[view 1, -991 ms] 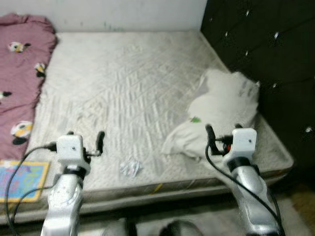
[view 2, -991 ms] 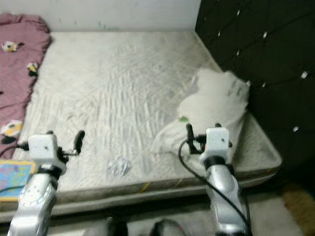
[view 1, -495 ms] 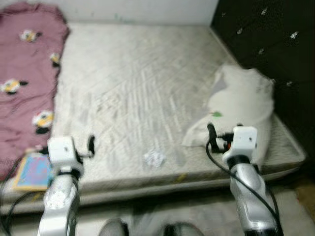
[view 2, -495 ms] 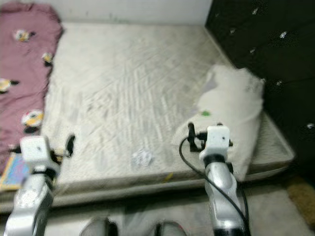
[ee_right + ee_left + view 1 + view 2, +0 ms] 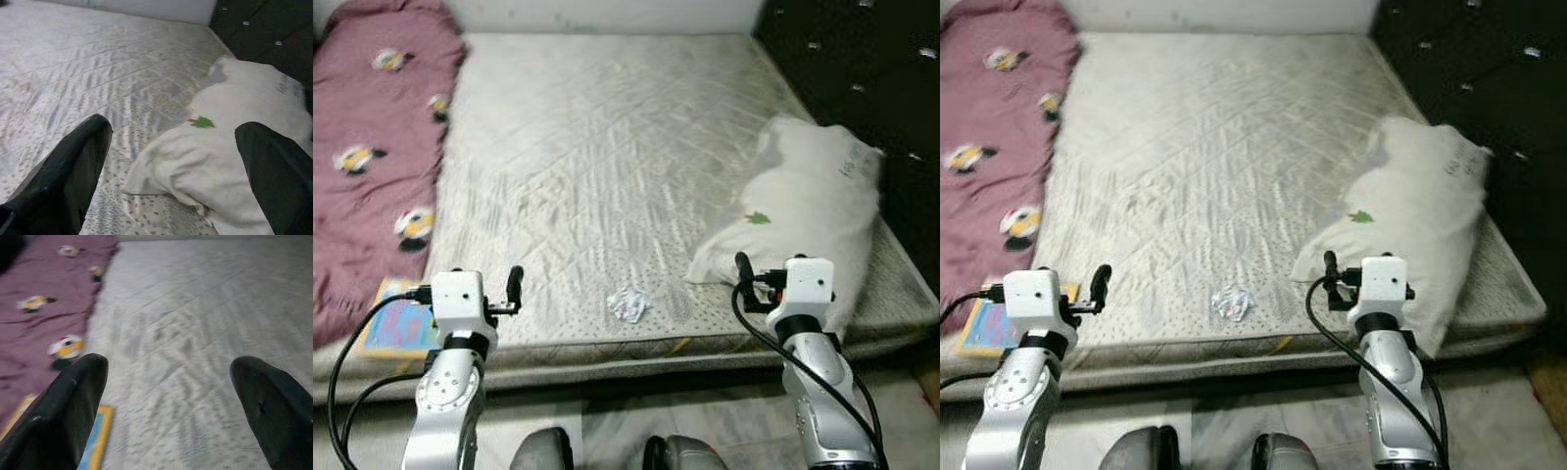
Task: Clean up the room
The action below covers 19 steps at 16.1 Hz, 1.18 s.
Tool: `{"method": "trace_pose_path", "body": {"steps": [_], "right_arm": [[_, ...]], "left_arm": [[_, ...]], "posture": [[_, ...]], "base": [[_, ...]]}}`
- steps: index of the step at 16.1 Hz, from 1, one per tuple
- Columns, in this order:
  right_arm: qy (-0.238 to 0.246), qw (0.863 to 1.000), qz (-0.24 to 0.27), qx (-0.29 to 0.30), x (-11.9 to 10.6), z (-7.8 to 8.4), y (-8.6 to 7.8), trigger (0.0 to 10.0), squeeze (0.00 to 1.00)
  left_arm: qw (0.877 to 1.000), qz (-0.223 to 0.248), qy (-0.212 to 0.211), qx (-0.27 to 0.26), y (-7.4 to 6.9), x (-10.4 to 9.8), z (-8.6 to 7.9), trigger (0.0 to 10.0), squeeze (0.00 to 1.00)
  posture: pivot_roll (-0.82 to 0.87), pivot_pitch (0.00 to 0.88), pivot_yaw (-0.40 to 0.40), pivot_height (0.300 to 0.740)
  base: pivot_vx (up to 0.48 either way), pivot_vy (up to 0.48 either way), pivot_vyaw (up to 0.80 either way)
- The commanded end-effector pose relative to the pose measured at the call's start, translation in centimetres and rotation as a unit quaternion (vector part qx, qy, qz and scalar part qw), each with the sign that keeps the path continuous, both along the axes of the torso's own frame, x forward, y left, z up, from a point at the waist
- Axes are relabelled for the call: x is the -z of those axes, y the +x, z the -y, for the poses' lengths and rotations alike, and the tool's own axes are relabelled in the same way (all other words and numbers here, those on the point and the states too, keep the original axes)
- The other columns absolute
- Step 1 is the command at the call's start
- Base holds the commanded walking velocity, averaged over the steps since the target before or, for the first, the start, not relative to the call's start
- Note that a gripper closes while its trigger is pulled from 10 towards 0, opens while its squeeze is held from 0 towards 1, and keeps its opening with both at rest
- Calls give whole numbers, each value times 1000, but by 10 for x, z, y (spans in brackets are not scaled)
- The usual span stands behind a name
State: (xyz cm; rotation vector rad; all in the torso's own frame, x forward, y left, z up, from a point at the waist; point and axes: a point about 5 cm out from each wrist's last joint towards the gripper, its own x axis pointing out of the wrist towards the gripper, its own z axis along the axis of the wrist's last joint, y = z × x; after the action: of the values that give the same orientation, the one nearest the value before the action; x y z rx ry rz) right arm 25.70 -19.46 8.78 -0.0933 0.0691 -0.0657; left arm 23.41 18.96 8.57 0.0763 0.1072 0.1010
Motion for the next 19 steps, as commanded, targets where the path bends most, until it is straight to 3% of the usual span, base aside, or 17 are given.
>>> {"method": "trace_pose_path", "body": {"steps": [1, 4, 9, 14, 19], "right_arm": [[-4, 1000, 4, 2, -3, 0, 0, 10000, 0], [-3, 1000, 8, 9, -4, 1, 1, 10000, 0], [26, 999, 13, 36, -2, 4, -1, 10000, 0], [26, 999, 10, 32, -1, 4, 0, 10000, 0], [27, 999, 9, 26, -2, 2, 2, 10000, 0]], "left_arm": [[1000, -4, 9, -2, -2, 2, -1, 10000, 0], [1000, -8, 16, -14, -2, 3, -4, 10000, 0], [1000, 7, 25, -7, -2, 0, -4, 10000, 0], [1000, 13, 12, 7, 1, -2, 0, 10000, 0], [1000, 18, -3, 24, 0, -2, 4, 10000, 0]], "posture": [[7, 139, -56, 740], [11, 132, -50, 740], [10, 123, -34, 740], [14, 127, -39, 740], [11, 132, -45, 740]], "base": [[0, 0, 788], [0, 0, 702], [0, 0, 0], [0, 0, 0], [0, 0, -371]]}}
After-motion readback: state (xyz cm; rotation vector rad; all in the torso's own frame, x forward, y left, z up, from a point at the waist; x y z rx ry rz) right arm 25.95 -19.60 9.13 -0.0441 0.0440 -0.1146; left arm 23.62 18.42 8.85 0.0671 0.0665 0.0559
